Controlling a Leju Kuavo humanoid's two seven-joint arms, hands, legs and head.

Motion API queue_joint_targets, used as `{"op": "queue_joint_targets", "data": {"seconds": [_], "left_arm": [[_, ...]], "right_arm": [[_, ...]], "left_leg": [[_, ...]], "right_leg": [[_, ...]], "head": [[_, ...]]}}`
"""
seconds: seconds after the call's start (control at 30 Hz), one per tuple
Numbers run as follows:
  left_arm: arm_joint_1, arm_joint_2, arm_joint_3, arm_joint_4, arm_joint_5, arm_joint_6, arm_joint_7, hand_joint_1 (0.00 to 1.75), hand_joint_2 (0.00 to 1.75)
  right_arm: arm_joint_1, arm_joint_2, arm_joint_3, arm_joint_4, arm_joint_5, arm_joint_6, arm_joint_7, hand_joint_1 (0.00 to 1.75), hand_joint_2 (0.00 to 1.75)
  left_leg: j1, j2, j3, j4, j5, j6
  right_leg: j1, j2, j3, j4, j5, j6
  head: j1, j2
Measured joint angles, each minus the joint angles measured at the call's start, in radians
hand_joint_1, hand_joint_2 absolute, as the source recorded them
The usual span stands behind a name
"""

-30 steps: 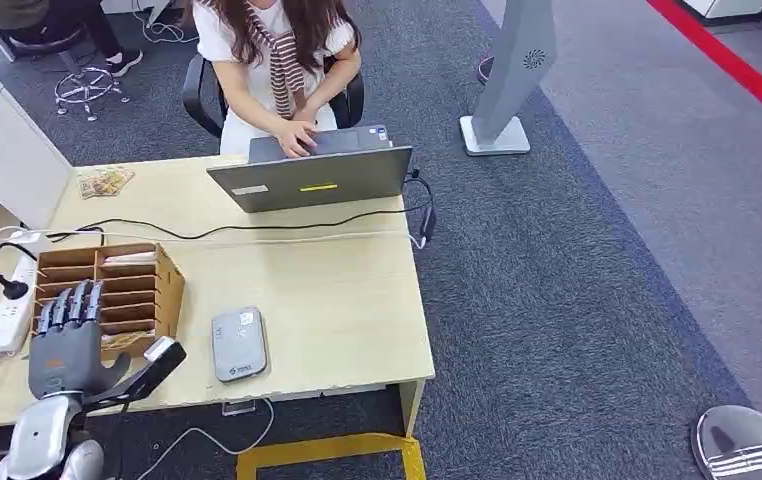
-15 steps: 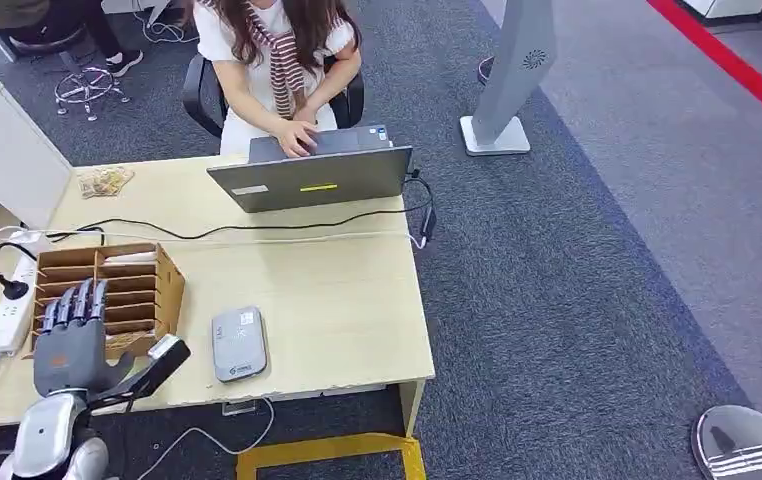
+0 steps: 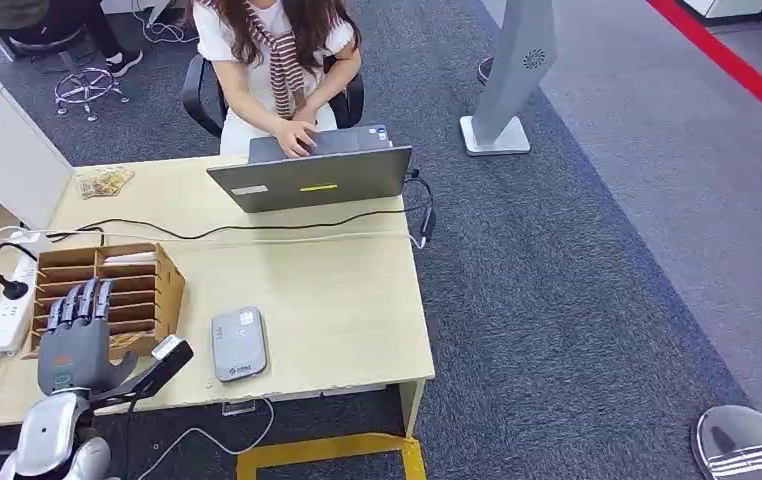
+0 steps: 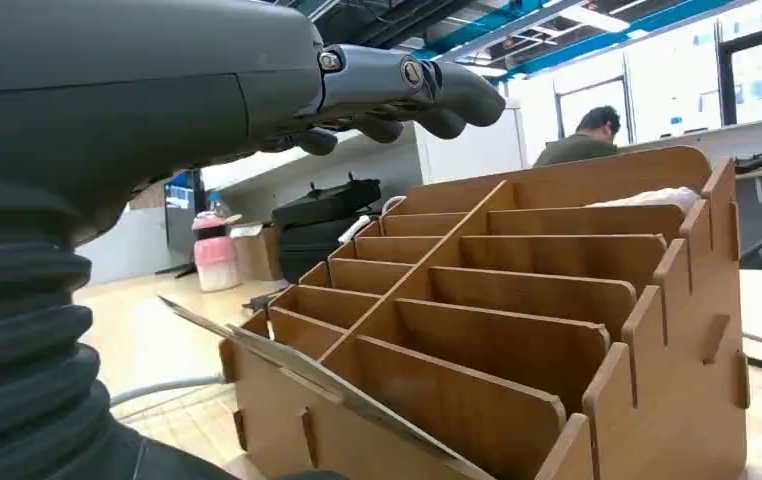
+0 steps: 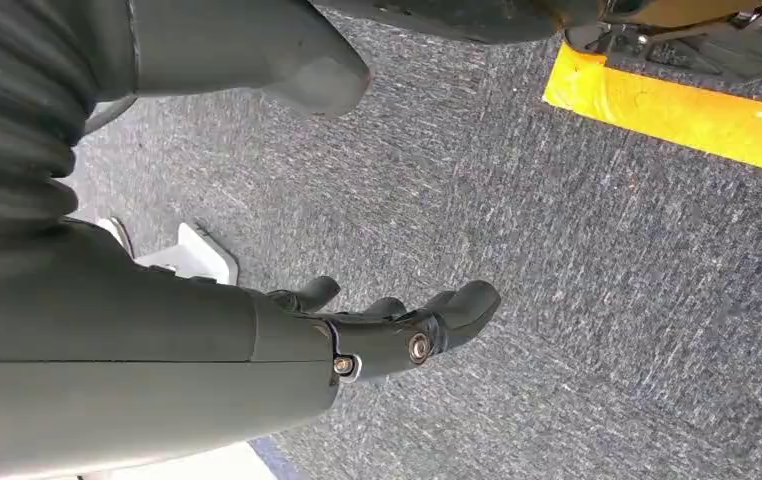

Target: Pass the card to the sensor for recognition and then transmit it.

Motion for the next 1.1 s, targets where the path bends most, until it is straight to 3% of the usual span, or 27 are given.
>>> {"op": "queue_joint_targets", "data": {"seconds": [0.1, 0.13, 0.5, 1.1], "left_arm": [[0.000, 0.000, 0.000, 0.000, 0.003, 0.000, 0.007, 0.00, 1.75], [0.000, 0.000, 0.000, 0.000, 0.004, 0.000, 0.009, 1.75, 1.75], [0.001, 0.001, 0.000, 0.000, 0.063, -0.032, -0.011, 1.75, 1.75], [0.002, 0.002, 0.000, 0.000, 0.087, -0.032, -0.015, 1.75, 1.75]], "right_arm": [[0.000, 0.000, 0.000, 0.000, 0.000, 0.000, 0.002, 0.00, 1.75], [0.000, 0.000, 0.000, 0.000, 0.000, 0.000, 0.002, 0.00, 1.75], [0.000, 0.000, 0.000, -0.001, 0.002, 0.009, -0.001, 0.00, 1.75], [0.000, -0.001, 0.000, -0.001, 0.009, 0.010, 0.001, 0.00, 1.75]], "left_leg": [[0.000, 0.000, 0.000, 0.000, 0.000, 0.000], [0.000, 0.000, 0.000, 0.000, 0.000, 0.000], [0.000, 0.000, 0.000, 0.000, 0.000, 0.000], [0.000, 0.000, 0.000, 0.000, 0.000, 0.000]], "right_leg": [[0.000, 0.000, 0.000, 0.000, 0.000, 0.000], [0.000, 0.000, 0.000, 0.000, 0.000, 0.000], [0.000, 0.000, 0.000, 0.000, 0.000, 0.000], [0.000, 0.000, 0.000, 0.000, 0.000, 0.000]], "head": [[0.000, 0.000], [0.000, 0.000], [0.000, 0.000], [0.000, 0.000]]}}
